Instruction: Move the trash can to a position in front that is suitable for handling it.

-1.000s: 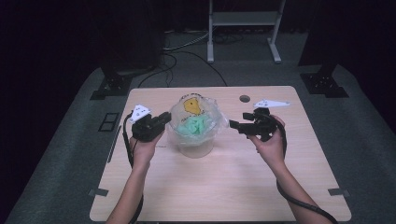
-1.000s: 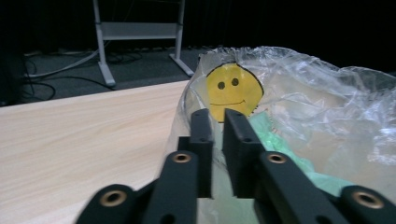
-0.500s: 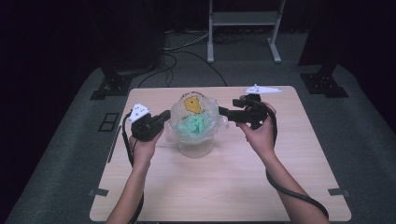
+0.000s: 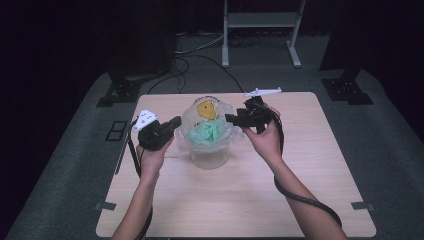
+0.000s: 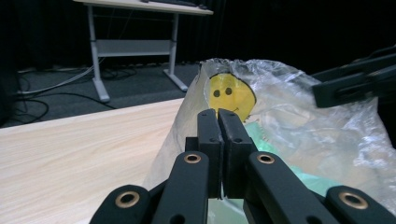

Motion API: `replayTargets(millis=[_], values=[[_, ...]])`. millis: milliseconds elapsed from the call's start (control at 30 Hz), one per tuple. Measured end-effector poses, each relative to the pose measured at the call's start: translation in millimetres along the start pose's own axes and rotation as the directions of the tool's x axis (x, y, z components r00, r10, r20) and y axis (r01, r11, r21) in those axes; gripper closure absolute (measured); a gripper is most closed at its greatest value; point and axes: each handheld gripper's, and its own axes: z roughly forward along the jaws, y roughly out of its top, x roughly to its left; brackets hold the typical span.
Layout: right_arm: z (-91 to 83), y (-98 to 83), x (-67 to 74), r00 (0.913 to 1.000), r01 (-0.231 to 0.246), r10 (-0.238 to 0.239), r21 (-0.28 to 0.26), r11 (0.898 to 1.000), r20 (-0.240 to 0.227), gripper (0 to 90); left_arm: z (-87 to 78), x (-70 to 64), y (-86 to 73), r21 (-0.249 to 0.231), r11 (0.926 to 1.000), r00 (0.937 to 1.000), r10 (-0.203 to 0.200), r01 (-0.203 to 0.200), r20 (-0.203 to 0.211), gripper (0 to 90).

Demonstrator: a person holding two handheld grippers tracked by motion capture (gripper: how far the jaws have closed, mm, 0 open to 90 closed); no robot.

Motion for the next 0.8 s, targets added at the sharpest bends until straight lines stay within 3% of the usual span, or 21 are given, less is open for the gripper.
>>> replayTargets(millis=[33,67,100,233,467,533,800], values=[[2.7,0.6,-0.4,0.9999,-0.013,0.013,0.022,1.000,0.002,53.3,0.1,-0.5,1.2,-0.002,1.0000,1.0000,-0.004,0.004,0.007,88.6],[2.7,0.6,-0.4,0.9999,-0.013,0.013,0.022,1.000,0.002,53.3,0.3,-1.7,2.4,-0.004,1.0000,1.0000,-0.001,0.001,0.009,88.6],[5.0,1.6,-0.7,0.9997,-0.022,0.021,0.043,0.999,0.007,64.0,1.0,-3.8,4.4,-0.005,1.0000,0.9999,0.007,-0.007,0.013,88.6],[6.8,4.1,-0.4,0.9994,-0.029,0.028,0.061,0.998,0.019,73.6,2.5,-6.9,7.4,-0.008,0.9999,0.9997,0.009,-0.009,0.024,88.5],[3.8,8.6,3.7,0.9984,-0.041,0.043,0.060,0.997,-0.037,81.0,7.1,-15.6,11.6,-0.014,0.9998,0.9983,0.016,-0.015,0.056,88.6],[2.6,11.7,6.9,0.9957,-0.044,0.049,0.060,0.997,-0.079,83.1,9.0,-18.8,11.8,-0.013,0.9997,0.9978,0.020,-0.019,0.064,88.5],[6.5,18.5,15.7,0.9858,-0.056,0.068,0.079,0.995,-0.154,86.3,17.2,-31.3,10.2,-0.011,0.9996,0.9938,0.029,-0.028,0.108,88.5]])
